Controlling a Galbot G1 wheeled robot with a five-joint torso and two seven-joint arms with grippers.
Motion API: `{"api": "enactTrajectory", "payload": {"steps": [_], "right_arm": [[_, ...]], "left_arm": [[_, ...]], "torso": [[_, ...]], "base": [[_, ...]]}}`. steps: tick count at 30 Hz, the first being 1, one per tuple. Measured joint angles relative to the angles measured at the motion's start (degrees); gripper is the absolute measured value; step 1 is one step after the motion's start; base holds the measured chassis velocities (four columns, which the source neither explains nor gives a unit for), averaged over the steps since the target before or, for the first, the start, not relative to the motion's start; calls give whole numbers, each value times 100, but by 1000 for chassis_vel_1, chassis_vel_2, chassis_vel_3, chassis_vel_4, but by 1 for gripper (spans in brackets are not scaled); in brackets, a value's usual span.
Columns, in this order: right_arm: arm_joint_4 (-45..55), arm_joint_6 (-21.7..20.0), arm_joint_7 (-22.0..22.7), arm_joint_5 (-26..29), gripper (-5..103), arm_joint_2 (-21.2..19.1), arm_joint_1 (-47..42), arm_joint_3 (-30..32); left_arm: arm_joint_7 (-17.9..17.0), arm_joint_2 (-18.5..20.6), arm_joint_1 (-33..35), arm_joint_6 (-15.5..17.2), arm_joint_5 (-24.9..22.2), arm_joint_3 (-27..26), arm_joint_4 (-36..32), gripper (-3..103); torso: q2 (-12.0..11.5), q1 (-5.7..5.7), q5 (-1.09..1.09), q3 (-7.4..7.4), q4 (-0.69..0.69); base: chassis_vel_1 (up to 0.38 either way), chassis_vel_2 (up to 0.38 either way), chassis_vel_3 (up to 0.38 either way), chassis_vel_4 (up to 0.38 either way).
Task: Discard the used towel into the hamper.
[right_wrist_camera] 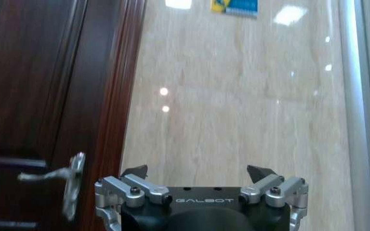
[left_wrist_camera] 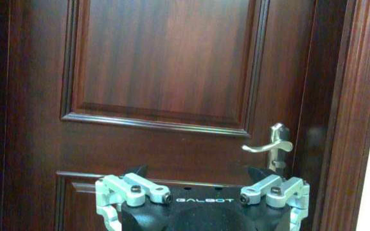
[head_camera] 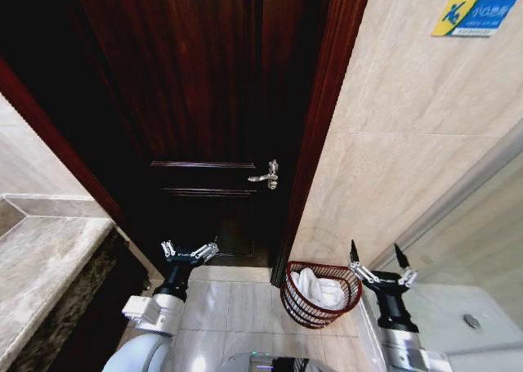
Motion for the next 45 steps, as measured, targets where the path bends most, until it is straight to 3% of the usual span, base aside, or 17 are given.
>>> {"api": "enactTrajectory", "payload": {"steps": [28, 45], "right_arm": [[143, -21, -93, 67, 100, 247, 585, -152], [326, 181, -204, 173, 100, 242, 568, -181]], "left_arm": [[0, 0, 0, 0, 0, 0, 0, 100], [0, 0, 0, 0, 0, 0, 0, 100]], "torso": [[0, 1, 0, 0, 0], [0, 0, 1, 0, 0]], "base": [[-10, -7, -8, -10], [-100, -97, -100, -98]]}}
